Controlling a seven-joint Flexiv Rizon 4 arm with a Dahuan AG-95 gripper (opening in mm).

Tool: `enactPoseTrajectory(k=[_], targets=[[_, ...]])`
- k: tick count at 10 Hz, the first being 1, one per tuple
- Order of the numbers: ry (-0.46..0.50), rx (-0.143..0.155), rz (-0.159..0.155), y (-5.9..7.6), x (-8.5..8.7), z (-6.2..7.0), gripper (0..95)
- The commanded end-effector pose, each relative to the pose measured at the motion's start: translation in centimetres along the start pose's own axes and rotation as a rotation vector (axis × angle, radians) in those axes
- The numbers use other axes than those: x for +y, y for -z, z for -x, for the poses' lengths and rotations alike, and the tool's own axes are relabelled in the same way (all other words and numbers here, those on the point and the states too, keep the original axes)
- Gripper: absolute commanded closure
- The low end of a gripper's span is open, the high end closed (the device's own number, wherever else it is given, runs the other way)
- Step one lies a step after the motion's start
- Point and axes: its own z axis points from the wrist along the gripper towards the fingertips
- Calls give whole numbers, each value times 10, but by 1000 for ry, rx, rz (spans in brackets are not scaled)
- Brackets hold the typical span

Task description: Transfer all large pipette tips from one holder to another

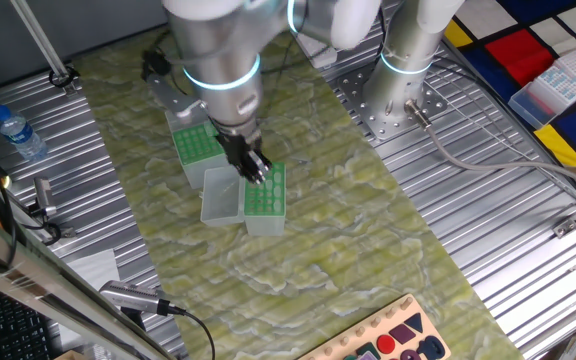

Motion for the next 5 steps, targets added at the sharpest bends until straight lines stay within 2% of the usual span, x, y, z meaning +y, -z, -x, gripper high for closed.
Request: enactPoseTrajectory(k=[1, 3, 5], targets=[[-108, -8, 49, -21, 25, -4, 760], [-152, -11, 76, -26, 27, -6, 760], [-184, -11, 82, -26, 27, -6, 760]])
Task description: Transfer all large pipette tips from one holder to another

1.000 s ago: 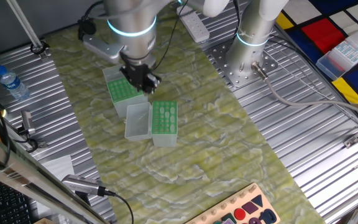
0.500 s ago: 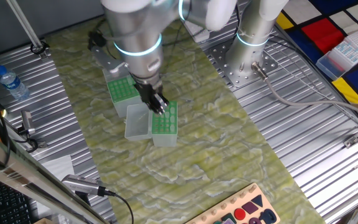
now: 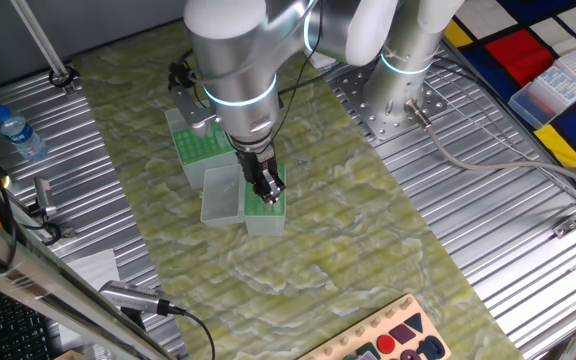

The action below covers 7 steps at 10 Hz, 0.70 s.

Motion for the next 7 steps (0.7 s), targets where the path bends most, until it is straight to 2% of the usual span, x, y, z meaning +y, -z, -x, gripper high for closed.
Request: enactPoseTrajectory(k=[1, 3, 4, 7], targets=[[-54, -7, 12, -1, 1, -1, 760], [-57, -7, 7, -3, -1, -1, 760], [-47, -4, -5, -3, -1, -1, 760], [-30, -1, -7, -2, -1, -1, 760]])
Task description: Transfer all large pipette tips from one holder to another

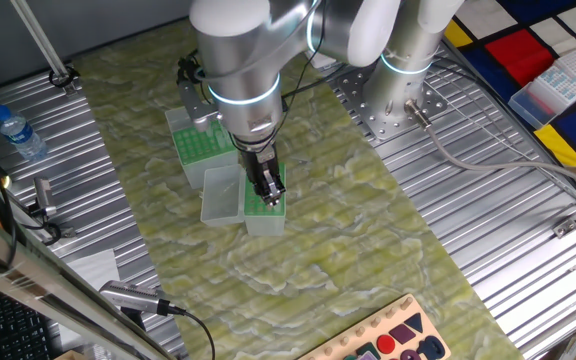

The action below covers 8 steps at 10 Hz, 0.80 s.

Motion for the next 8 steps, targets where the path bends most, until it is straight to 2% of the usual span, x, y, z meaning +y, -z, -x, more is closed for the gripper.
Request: enactPoseTrajectory(k=[1, 3, 4, 8], targets=[[62, 28, -3, 0, -1, 0, 760], [138, 86, 2, 0, -1, 0, 760], [144, 92, 2, 0, -1, 0, 570], [93, 73, -11, 0, -1, 0, 570]])
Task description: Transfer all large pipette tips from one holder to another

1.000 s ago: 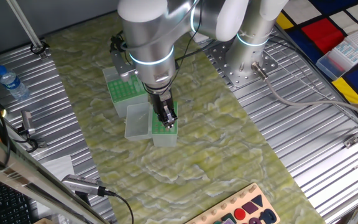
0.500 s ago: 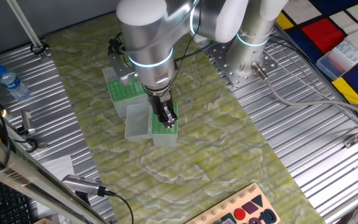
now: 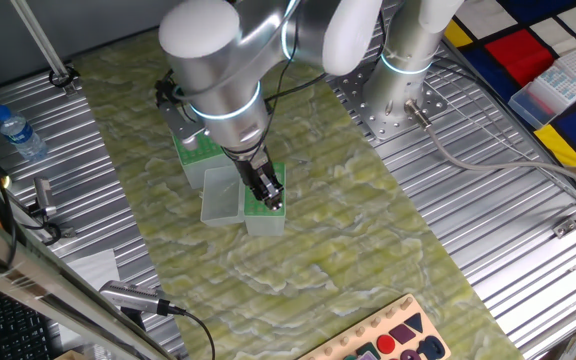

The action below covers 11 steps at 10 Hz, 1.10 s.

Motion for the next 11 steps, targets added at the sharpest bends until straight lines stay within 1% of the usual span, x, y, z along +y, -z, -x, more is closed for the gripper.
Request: enactPoseTrajectory(k=[1, 2, 4, 5, 7, 11], targets=[[-46, -37, -14, 1, 0, -1, 570], [-45, -49, -23, 1, 0, -1, 570], [-44, -53, -44, 1, 0, -1, 570], [-50, -52, -48, 0, 0, -1, 570], [-65, -49, -46, -4, 3, -3, 570], [-72, -52, -46, -16, 8, -10, 570]])
